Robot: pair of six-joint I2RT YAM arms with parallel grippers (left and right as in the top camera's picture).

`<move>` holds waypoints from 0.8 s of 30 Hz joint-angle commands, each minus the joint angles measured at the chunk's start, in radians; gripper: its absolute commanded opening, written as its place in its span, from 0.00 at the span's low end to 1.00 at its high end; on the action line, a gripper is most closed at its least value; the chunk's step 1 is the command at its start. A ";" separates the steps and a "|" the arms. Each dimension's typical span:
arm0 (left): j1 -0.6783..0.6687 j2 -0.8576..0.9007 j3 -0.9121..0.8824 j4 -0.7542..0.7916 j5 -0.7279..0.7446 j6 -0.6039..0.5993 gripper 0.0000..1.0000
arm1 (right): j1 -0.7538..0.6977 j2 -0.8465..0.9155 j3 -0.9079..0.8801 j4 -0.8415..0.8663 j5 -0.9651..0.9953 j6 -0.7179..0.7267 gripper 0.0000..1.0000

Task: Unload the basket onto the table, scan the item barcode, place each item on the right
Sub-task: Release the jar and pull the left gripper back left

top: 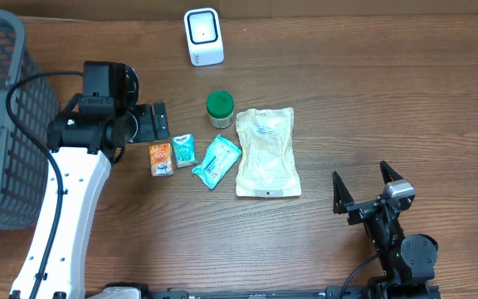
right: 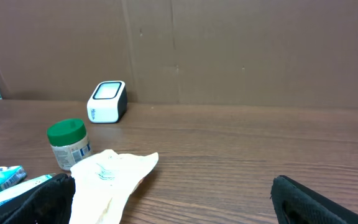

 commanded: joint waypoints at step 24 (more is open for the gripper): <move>-0.005 -0.005 0.008 -0.024 0.185 0.386 1.00 | 0.003 0.145 0.259 -0.067 -0.318 0.064 1.00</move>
